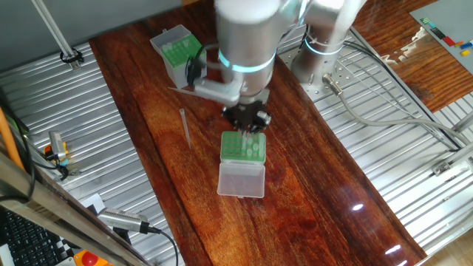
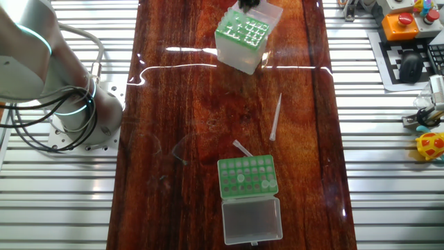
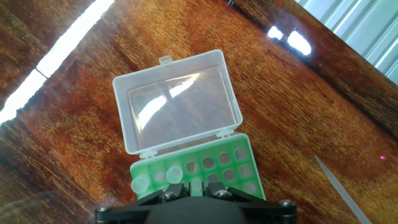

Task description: Transfer all large pipette tips from one holder to another

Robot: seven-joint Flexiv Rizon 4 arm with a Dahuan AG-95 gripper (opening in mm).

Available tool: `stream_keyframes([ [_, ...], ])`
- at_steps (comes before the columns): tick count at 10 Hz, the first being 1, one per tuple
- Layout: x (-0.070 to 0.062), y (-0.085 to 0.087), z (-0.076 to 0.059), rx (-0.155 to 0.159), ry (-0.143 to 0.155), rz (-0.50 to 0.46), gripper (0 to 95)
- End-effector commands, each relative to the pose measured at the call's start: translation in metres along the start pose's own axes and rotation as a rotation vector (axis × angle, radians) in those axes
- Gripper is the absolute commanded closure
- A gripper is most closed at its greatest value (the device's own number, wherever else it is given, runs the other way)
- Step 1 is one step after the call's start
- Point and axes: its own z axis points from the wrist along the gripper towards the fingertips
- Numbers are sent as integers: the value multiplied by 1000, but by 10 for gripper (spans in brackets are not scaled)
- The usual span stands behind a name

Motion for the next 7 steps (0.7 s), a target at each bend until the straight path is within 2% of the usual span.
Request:
stream_keyframes([
  [1,5,7,-35,-10,4,0,950],
  [5,8,6,-65,-21,8,-13,950],
  [7,7,5,-65,-13,11,-22,950],
])
